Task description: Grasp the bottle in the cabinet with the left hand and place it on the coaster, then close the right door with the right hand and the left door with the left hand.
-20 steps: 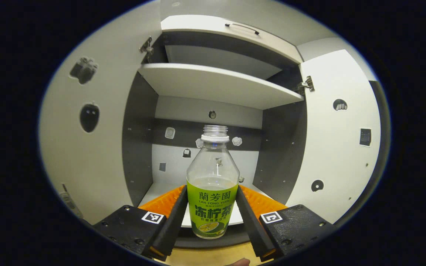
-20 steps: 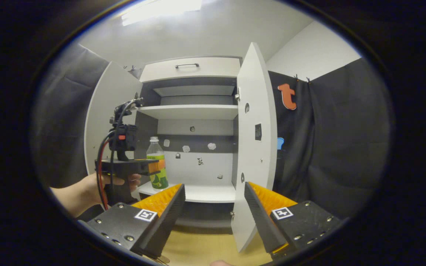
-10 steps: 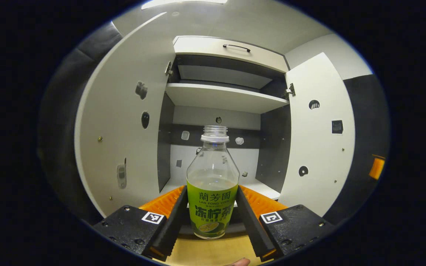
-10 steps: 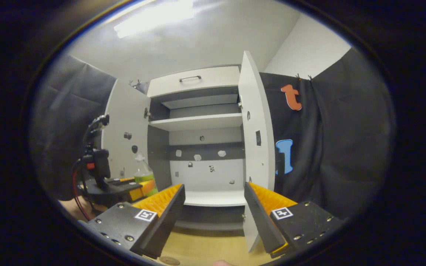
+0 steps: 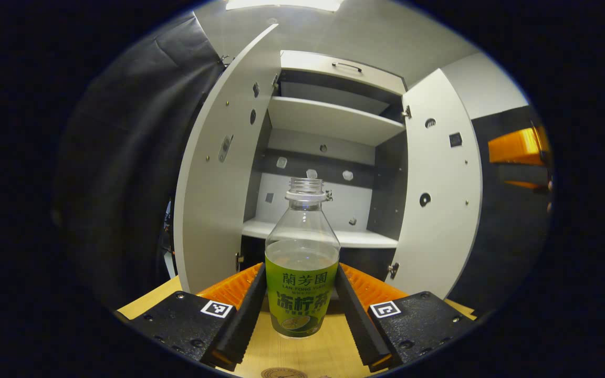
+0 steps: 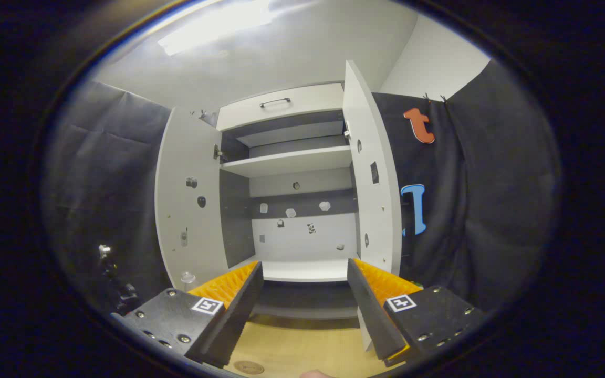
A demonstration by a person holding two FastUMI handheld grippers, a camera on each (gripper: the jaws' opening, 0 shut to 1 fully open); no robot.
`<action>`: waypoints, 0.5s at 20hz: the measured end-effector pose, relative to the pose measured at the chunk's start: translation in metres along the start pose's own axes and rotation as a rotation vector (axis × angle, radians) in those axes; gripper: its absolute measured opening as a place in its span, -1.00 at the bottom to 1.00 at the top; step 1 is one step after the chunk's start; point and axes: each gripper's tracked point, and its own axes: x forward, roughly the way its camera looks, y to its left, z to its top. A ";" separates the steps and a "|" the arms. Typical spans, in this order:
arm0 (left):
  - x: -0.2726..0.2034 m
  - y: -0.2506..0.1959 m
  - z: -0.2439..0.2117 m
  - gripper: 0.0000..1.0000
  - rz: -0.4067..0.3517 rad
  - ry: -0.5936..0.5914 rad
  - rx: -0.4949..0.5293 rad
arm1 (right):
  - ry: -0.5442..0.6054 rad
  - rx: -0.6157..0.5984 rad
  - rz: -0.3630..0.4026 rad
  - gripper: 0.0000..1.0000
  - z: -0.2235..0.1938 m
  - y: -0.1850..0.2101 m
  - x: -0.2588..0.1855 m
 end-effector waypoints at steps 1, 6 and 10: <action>-0.006 0.000 -0.015 0.61 -0.012 0.015 0.009 | 0.008 -0.009 0.008 0.89 -0.005 0.002 0.000; -0.031 -0.005 -0.082 0.61 -0.086 0.057 0.101 | 0.016 0.009 0.015 0.94 -0.018 0.004 0.009; -0.048 -0.009 -0.122 0.61 -0.146 0.090 0.141 | 0.018 0.015 0.034 0.94 -0.028 0.013 0.018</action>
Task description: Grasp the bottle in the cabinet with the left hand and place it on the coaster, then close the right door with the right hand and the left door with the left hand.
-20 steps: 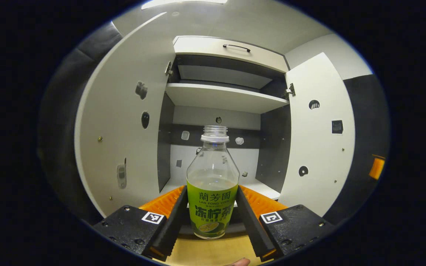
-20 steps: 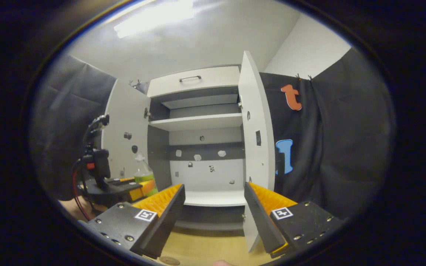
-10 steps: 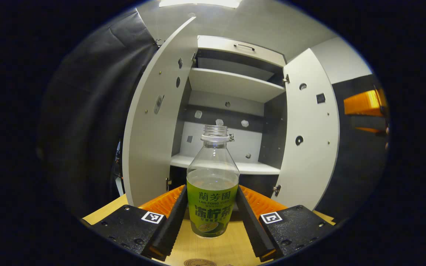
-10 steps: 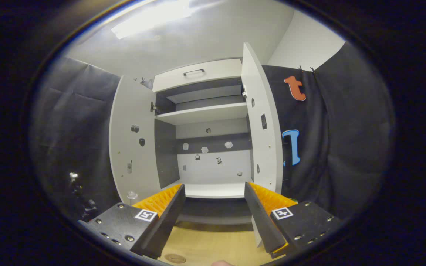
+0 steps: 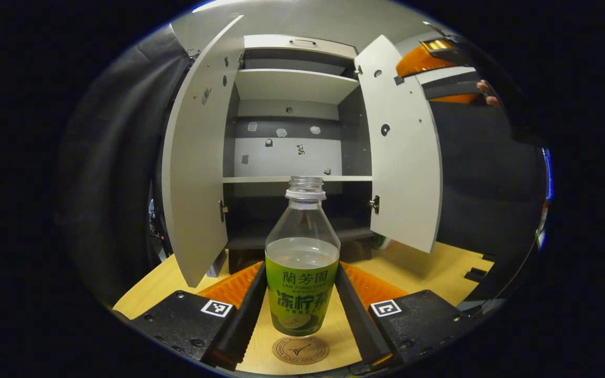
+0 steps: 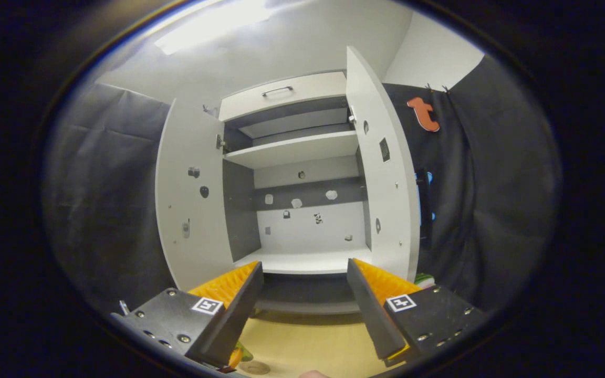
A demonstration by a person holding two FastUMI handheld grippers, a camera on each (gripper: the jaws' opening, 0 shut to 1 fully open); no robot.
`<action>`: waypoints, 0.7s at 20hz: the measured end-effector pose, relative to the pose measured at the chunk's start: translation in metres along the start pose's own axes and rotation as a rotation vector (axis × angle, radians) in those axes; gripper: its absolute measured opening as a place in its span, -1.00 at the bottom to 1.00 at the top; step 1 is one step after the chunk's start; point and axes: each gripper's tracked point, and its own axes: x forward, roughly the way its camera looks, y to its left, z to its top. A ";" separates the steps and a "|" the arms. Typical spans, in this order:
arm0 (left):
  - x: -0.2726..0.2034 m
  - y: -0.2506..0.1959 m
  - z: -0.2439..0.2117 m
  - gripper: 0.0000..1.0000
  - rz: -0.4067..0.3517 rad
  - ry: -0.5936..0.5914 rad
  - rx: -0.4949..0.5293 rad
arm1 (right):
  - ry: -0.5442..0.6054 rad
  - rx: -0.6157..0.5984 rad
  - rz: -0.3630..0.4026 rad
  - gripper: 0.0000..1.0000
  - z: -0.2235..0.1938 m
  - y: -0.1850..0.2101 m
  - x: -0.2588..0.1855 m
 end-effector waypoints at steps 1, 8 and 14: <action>-0.001 -0.005 -0.008 0.61 -0.021 0.007 -0.011 | -0.005 -0.008 0.013 0.94 -0.002 0.005 0.003; 0.008 0.008 -0.048 0.63 -0.035 0.073 -0.064 | 0.045 -0.032 0.048 0.90 -0.024 0.030 0.030; 0.005 0.006 -0.073 0.63 -0.085 0.114 -0.041 | 0.060 -0.045 0.057 0.94 -0.035 0.039 0.037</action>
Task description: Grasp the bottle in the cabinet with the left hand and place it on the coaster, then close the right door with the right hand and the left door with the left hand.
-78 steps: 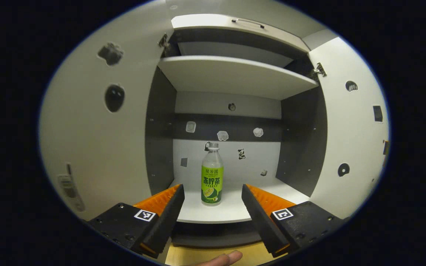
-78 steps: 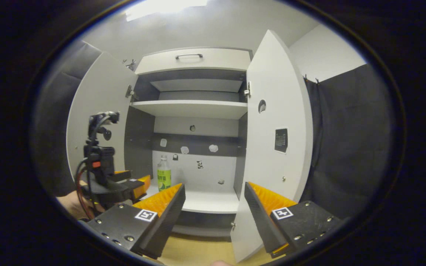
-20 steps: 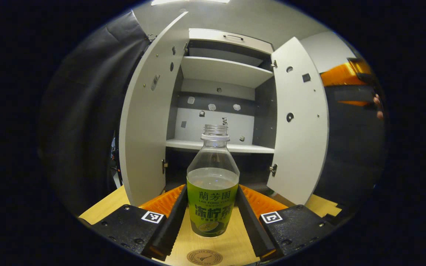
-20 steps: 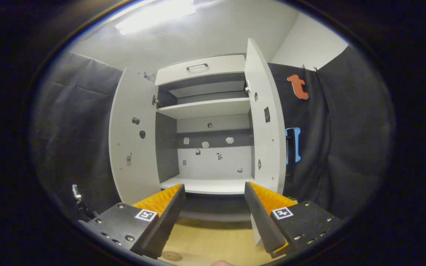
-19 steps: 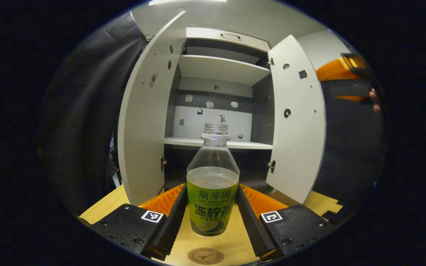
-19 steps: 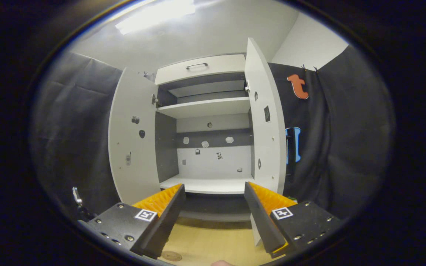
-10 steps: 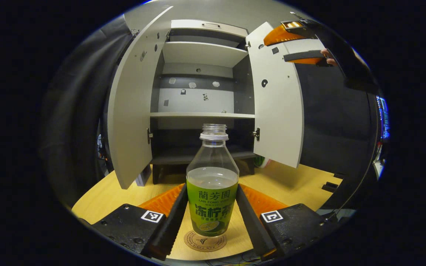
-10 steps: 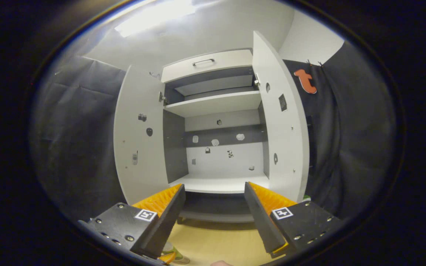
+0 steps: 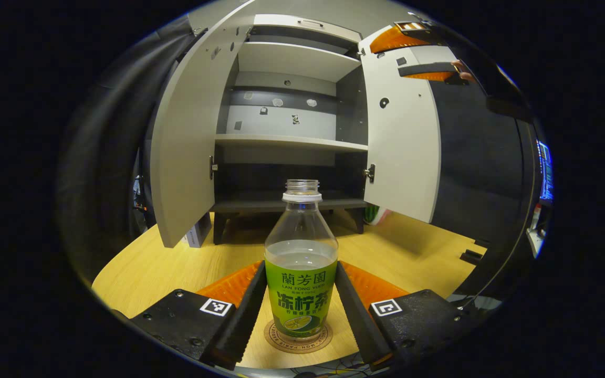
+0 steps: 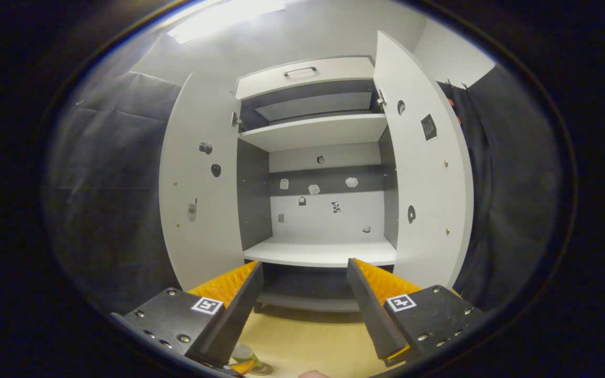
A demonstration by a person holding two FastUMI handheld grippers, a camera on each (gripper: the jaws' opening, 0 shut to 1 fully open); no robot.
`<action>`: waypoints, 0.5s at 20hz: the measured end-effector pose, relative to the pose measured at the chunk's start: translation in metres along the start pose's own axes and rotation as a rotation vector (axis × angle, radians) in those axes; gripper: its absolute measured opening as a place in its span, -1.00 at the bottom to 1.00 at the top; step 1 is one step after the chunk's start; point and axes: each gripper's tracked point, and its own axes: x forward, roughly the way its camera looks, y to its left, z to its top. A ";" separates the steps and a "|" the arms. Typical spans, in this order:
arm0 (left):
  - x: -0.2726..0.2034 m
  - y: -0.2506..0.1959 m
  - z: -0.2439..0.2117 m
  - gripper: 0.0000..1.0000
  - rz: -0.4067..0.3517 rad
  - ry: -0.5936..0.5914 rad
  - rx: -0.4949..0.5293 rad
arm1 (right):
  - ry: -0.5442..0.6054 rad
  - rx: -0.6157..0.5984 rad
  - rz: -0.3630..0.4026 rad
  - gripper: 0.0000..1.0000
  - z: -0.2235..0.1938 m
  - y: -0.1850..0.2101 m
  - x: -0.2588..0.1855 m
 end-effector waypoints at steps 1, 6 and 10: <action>0.000 0.002 -0.005 0.63 -0.006 0.009 0.019 | 0.003 -0.002 -0.003 0.90 -0.001 -0.001 0.001; -0.003 0.003 -0.006 0.65 -0.030 0.034 0.037 | 0.008 -0.011 -0.005 0.90 -0.002 -0.005 0.001; -0.009 0.004 0.009 0.65 -0.037 0.043 0.032 | 0.000 -0.002 -0.015 0.90 0.001 -0.014 -0.005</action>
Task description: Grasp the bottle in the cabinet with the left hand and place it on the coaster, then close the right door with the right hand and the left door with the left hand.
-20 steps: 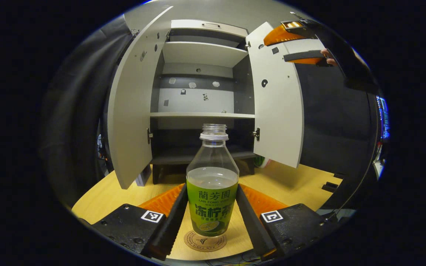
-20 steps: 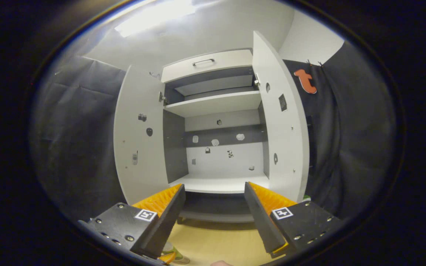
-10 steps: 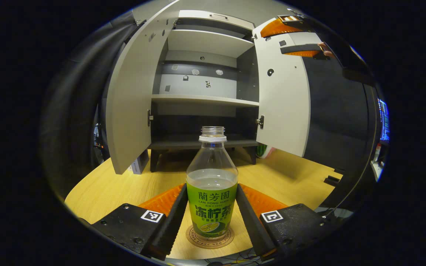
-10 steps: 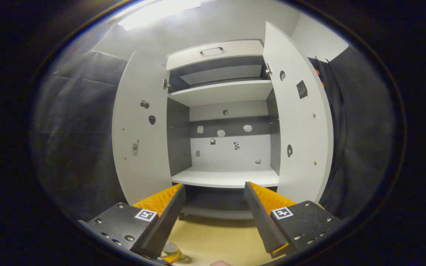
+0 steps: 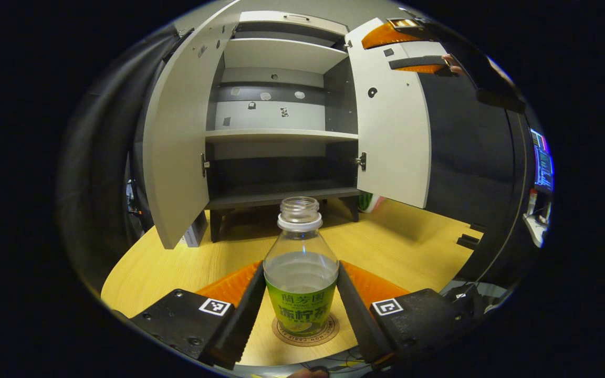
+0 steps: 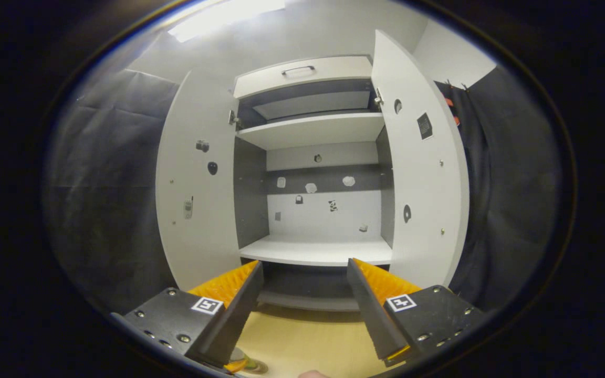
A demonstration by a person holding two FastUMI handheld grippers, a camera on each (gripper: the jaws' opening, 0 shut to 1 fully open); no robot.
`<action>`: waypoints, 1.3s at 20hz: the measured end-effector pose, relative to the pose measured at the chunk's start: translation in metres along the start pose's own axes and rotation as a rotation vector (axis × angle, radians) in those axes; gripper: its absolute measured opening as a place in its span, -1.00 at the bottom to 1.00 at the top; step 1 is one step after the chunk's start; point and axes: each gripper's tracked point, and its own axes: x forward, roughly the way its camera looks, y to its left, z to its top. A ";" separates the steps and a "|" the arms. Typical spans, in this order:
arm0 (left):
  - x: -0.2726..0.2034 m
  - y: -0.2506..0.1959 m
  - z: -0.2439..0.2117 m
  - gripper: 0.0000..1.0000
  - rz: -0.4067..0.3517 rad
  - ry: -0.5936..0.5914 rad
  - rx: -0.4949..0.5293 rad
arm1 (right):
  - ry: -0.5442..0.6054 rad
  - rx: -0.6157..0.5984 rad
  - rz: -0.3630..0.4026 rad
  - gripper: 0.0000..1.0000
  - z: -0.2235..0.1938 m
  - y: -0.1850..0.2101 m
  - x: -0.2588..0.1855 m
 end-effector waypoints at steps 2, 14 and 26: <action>-0.005 -0.001 0.014 0.67 -0.004 -0.010 0.002 | -0.002 0.000 -0.011 0.90 0.001 -0.006 -0.005; -0.024 -0.006 0.177 0.94 -0.023 -0.125 -0.065 | -0.084 -0.024 -0.102 0.94 0.039 -0.055 -0.036; -0.011 -0.002 0.348 0.92 -0.014 -0.294 -0.066 | -0.152 -0.089 -0.310 0.94 0.081 -0.204 -0.061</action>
